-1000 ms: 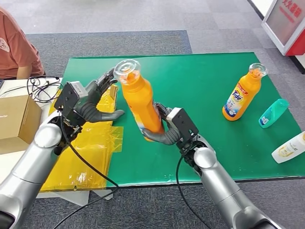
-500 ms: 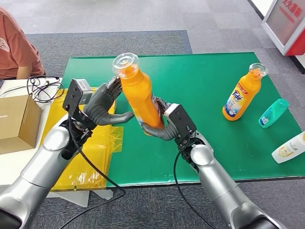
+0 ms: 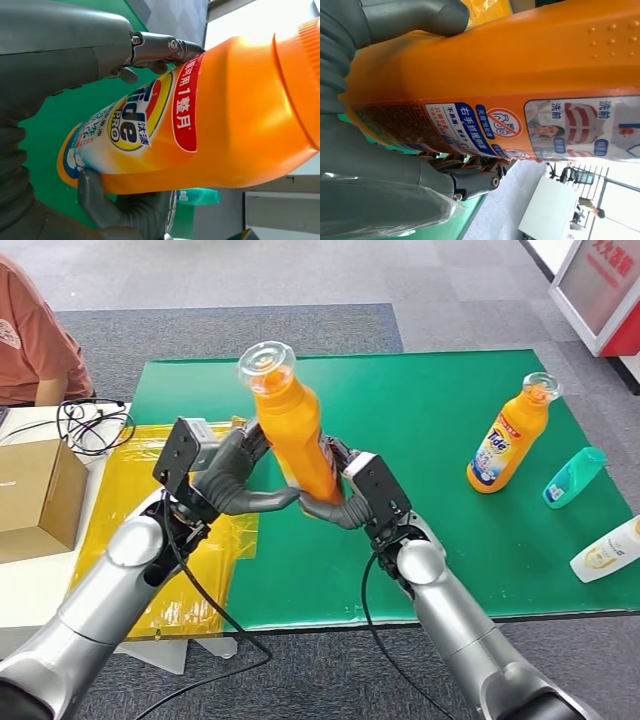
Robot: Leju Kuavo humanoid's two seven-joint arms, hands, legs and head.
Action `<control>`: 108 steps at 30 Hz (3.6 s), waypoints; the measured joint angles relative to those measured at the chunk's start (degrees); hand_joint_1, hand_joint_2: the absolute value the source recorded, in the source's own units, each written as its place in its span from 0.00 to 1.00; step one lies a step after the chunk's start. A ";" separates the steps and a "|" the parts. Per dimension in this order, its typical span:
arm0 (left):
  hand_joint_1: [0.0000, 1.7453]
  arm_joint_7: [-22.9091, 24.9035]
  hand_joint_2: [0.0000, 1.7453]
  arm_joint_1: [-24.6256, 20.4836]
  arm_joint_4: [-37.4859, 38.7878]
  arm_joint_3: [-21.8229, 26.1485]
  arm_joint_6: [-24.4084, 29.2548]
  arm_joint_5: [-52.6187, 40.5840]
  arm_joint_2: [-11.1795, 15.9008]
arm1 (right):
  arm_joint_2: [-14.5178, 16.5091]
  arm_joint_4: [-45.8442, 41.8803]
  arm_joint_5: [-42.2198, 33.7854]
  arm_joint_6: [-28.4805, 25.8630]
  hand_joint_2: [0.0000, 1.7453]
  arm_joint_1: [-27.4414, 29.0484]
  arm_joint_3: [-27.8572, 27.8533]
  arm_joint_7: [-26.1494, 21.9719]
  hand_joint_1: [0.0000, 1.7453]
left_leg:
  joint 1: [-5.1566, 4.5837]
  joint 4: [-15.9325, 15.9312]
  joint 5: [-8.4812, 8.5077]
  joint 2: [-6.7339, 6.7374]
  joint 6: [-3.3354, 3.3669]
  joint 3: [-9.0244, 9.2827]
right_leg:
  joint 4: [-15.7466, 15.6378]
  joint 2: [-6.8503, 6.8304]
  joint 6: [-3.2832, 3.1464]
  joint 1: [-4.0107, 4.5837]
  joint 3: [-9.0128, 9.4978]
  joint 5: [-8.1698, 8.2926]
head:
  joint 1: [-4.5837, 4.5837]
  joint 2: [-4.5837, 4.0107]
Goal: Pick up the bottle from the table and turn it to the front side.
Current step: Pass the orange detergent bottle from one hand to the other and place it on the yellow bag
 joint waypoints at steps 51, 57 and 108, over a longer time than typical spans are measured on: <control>1.00 0.85 1.00 -3.10 0.02 -1.82 2.62 -9.29 0.13 | -0.46 -5.27 7.62 0.86 1.00 2.02 4.07 -0.74 1.00 | 0.00 0.00 0.00 0.00 -0.01 0.00 | 0.00 0.01 0.00 0.00 -0.02 0.00 | 0.00 0.01; 1.00 0.86 1.00 -3.10 0.02 -1.64 2.62 -9.21 0.13 | -0.46 -5.30 7.78 0.91 1.00 2.24 4.43 -0.77 1.00 | 0.00 0.00 0.00 0.00 -0.01 0.00 | 0.00 0.01 0.00 0.00 -0.02 0.00 | 0.00 0.00; 1.00 4.30 1.00 -0.38 -10.11 2.55 -0.92 -43.28 19.62 | -4.52 -7.52 12.76 -3.82 1.00 8.62 -14.35 2.42 0.00 | 0.00 0.00 0.02 0.05 -0.03 -0.02 | 0.02 0.11 -0.01 0.00 -0.11 0.01 | -0.01 0.01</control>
